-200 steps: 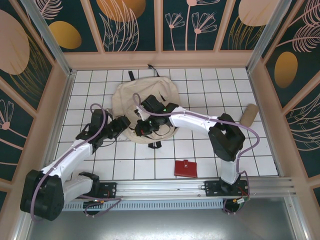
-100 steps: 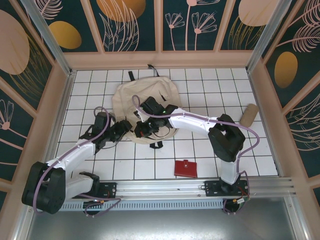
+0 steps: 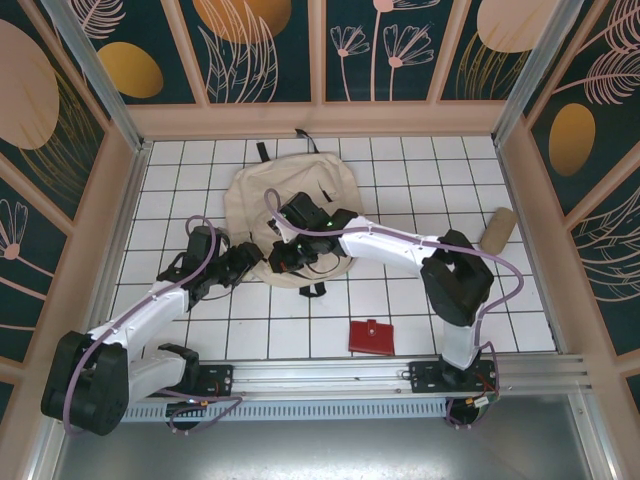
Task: Pack the student bag
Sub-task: Zip the student bag at the top-center of the table.
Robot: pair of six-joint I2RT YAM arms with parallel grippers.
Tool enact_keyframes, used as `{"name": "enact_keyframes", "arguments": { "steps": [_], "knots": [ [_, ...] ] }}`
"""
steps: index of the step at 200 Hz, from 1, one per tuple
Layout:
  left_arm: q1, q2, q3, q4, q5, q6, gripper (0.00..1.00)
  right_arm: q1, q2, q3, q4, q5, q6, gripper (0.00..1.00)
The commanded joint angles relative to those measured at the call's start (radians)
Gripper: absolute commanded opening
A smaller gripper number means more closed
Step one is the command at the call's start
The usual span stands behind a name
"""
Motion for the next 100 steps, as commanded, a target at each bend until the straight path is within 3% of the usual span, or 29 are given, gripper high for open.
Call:
{"name": "enact_keyframes", "arguments": {
  "steps": [1, 27, 54, 79, 100],
  "knots": [
    [-0.007, 0.006, -0.030, 0.068, 0.046, -0.037, 0.51, 0.013, -0.049, 0.016, 0.013, -0.001, 0.008, 0.00],
    [-0.007, 0.008, -0.025, 0.127, 0.028, -0.061, 0.44, 0.018, -0.051, 0.012, 0.015, -0.017, 0.007, 0.00],
    [-0.007, 0.015, -0.020, 0.133, -0.031, -0.067, 0.24, 0.019, -0.058, -0.001, -0.007, 0.008, 0.009, 0.00],
    [-0.007, 0.027, -0.012, 0.082, -0.101, -0.040, 0.09, 0.027, -0.066, -0.005, -0.074, 0.099, 0.011, 0.00],
    [-0.007, 0.029, -0.018, 0.075, -0.133, -0.038, 0.05, 0.035, -0.082, -0.013, -0.124, 0.175, 0.017, 0.00]
  ]
}}
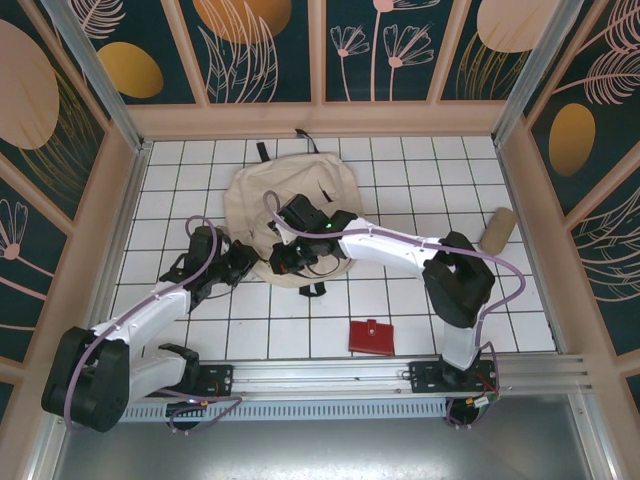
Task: Pack the student bag
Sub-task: Zip the student bag at the top-center of the table.
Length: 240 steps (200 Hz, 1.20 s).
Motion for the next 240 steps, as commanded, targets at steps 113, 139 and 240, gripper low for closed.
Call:
{"name": "enact_keyframes", "arguments": {
  "steps": [113, 139, 240],
  "knots": [
    [0.002, 0.050, -0.012, -0.017, -0.157, 0.042, 0.00, 0.027, -0.135, -0.003, -0.209, 0.274, 0.065, 0.00],
    [0.002, 0.053, -0.014, -0.015, -0.163, 0.046, 0.00, 0.027, -0.141, -0.005, -0.235, 0.305, 0.067, 0.00],
    [0.004, 0.027, 0.011, -0.066, -0.239, 0.069, 0.00, 0.021, -0.198, -0.081, -0.347, 0.465, 0.093, 0.00]
  ]
}}
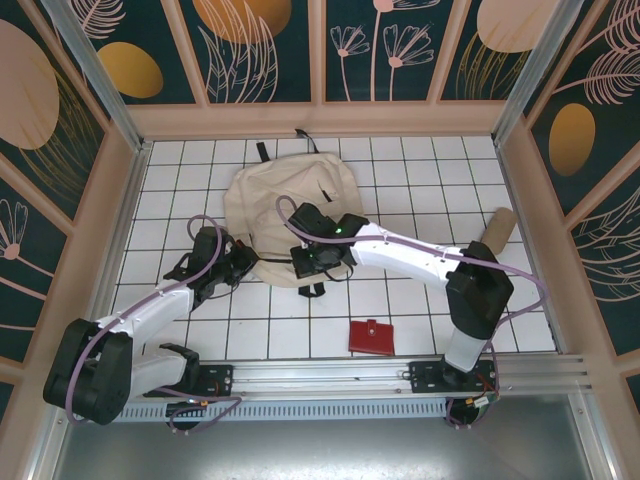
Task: Pack the student bag
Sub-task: Zip the student bag at the top-center of the table.
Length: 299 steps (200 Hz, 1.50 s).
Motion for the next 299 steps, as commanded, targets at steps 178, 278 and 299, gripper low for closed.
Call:
{"name": "enact_keyframes", "arguments": {
  "steps": [178, 278, 299],
  "knots": [
    [0.034, -0.060, 0.054, -0.174, -0.264, 0.086, 0.00, -0.079, -0.172, -0.123, -0.135, 0.216, 0.067, 0.00],
    [0.074, -0.073, 0.053, -0.181, -0.276, 0.102, 0.00, -0.240, -0.211, -0.217, -0.085, 0.263, 0.089, 0.00],
    [0.079, -0.054, 0.068, -0.166, -0.273, 0.116, 0.00, -0.222, -0.208, -0.202, -0.041, 0.182, 0.041, 0.00]
  ]
}}
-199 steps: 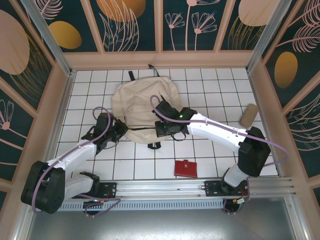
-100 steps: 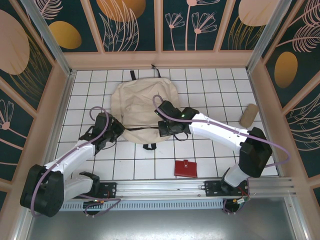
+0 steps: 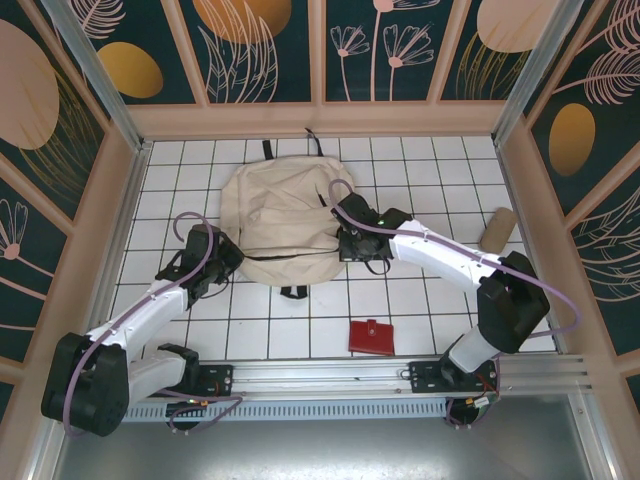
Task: Pack the student bag
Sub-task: Zip the student bag at the top-center of the table.
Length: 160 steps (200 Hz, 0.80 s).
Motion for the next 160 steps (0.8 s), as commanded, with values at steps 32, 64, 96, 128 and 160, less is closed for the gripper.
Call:
{"name": "enact_keyframes", "arguments": {
  "steps": [32, 64, 96, 128, 160],
  "knots": [
    [0.067, 0.072, 0.103, -0.013, -0.140, 0.099, 0.00, 0.091, -0.015, 0.043, 0.064, -0.164, -0.122, 0.00],
    [0.142, 0.143, 0.194, -0.014, -0.151, 0.152, 0.00, 0.157, 0.043, 0.088, 0.172, -0.324, -0.137, 0.00],
    [0.193, 0.147, 0.239, -0.068, -0.193, 0.179, 0.46, 0.199, 0.148, 0.197, 0.247, -0.377, -0.140, 0.00],
    [0.200, 0.068, 0.217, -0.151, -0.173, 0.188, 0.69, 0.235, 0.241, 0.334, 0.269, -0.422, -0.163, 0.00],
    [0.199, -0.068, 0.157, -0.242, -0.090, 0.164, 0.72, 0.255, 0.293, 0.399, 0.272, -0.458, -0.178, 0.00]
  ]
}}
